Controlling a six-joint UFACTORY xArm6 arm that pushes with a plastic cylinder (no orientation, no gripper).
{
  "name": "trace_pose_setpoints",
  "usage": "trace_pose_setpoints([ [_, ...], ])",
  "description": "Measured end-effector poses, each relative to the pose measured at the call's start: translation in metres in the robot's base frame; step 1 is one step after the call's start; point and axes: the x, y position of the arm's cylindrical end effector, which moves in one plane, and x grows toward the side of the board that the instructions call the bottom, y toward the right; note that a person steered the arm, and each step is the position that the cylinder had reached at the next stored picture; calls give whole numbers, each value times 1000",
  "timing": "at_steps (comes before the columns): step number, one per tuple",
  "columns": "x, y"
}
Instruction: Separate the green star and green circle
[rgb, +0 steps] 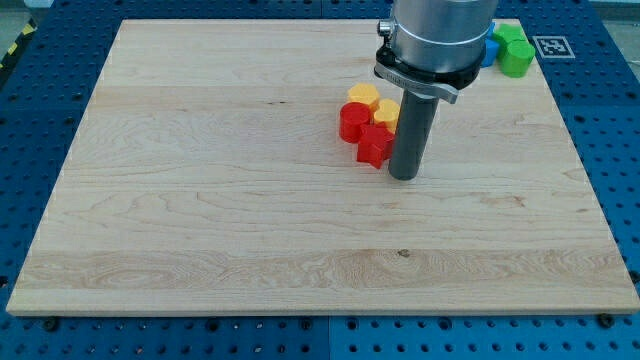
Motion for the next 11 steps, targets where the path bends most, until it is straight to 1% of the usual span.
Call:
trace_pose_setpoints([
  [1,0,0],
  [2,9,13],
  [3,23,77],
  [4,7,146],
  [5,-8,190],
  [6,-8,190],
  [7,-5,210],
  [8,-1,255],
  [9,-1,255],
  [10,-47,256],
  [11,-129,248],
])
